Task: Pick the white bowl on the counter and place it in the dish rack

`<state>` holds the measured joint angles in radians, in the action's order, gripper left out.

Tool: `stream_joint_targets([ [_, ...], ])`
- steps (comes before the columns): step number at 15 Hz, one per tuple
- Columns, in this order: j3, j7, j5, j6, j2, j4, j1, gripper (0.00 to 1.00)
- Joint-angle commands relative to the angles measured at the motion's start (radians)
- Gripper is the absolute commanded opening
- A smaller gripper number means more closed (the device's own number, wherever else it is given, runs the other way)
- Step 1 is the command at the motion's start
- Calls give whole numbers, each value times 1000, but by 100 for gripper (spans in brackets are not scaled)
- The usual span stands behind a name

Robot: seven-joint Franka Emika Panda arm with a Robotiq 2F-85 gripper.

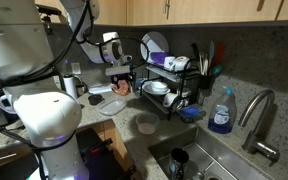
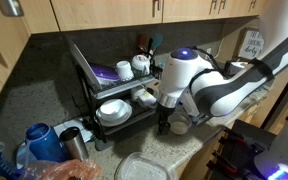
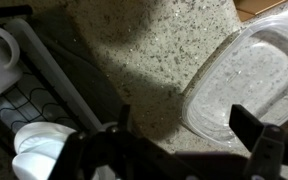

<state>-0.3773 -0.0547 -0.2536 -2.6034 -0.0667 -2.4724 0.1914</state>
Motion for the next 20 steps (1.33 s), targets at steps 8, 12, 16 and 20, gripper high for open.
stream_joint_targets([
  [8, 59, 226, -6, 172, -100, -27, 31, 100],
  [12, 60, 315, -11, 266, -170, -51, 21, 100],
  [16, 73, 383, 5, 335, -242, -98, 8, 100],
  [20, 89, 436, 25, 373, -324, -162, -4, 100],
])
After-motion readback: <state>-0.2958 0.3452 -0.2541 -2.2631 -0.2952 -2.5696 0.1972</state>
